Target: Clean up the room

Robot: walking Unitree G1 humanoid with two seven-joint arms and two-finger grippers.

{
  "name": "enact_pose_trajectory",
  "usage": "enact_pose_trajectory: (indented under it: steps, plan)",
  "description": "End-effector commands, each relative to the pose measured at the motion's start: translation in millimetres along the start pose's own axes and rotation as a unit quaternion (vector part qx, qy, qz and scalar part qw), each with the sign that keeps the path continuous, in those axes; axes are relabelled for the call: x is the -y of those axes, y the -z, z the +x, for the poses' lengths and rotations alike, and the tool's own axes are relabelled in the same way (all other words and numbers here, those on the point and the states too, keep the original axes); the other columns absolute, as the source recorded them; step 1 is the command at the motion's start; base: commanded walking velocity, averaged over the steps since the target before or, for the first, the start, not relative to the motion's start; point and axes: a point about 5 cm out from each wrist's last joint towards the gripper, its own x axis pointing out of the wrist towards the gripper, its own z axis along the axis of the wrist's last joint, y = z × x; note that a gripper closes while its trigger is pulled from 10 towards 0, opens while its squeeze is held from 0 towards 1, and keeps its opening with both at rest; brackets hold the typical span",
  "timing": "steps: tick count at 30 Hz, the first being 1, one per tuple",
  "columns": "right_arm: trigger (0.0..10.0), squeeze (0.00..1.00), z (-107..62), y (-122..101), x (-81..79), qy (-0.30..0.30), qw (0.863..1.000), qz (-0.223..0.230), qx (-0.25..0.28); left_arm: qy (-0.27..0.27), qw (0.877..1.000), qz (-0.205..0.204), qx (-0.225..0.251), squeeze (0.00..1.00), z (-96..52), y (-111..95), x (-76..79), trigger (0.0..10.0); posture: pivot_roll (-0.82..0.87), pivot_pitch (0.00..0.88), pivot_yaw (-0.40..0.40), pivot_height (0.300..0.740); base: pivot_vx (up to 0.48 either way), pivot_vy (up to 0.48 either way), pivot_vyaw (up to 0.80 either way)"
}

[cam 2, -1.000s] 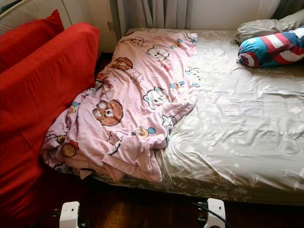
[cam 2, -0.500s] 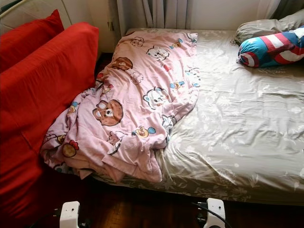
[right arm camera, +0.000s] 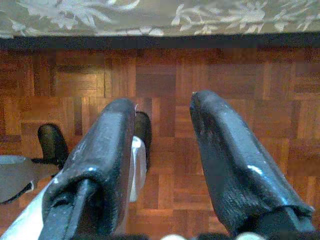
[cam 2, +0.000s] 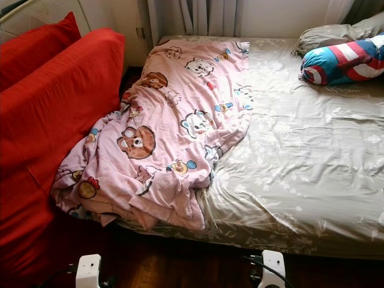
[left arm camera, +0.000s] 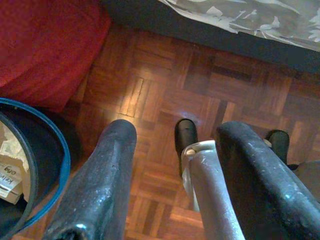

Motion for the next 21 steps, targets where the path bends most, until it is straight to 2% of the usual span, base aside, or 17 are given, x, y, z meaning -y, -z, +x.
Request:
enact_pose_trajectory:
  steps: [1,5,11,21]
  plan:
    - [10.0,0.00,-0.8,-2.2,2.7,0.007,1.000,0.004,0.018,-0.006,1.000,-0.006,-0.015,0.00,-1.9,8.5,0.1,10.0,-0.02,0.130,-0.008,0.740,0.000,0.000,0.00]
    - [10.0,0.00,-0.9,-6.2,3.7,0.008,0.999,0.002,0.035,-0.007,1.000,-0.012,-0.007,0.00,-1.3,5.8,1.3,10.0,-0.02,0.124,-0.016,0.740,0.000,0.000,0.00]
    - [10.0,0.00,-0.3,-3.9,3.1,0.005,1.000,-0.012,0.014,-0.004,1.000,-0.011,0.002,0.00,-0.6,2.2,2.6,10.0,-0.02,0.121,-0.015,0.740,0.000,0.000,0.00]
    - [10.0,0.00,-0.7,1.1,3.8,0.012,1.000,-0.009,-0.003,0.002,1.000,-0.007,0.011,0.00,-0.4,0.8,6.4,10.0,-0.02,0.135,-0.011,0.740,0.000,0.000,0.00]
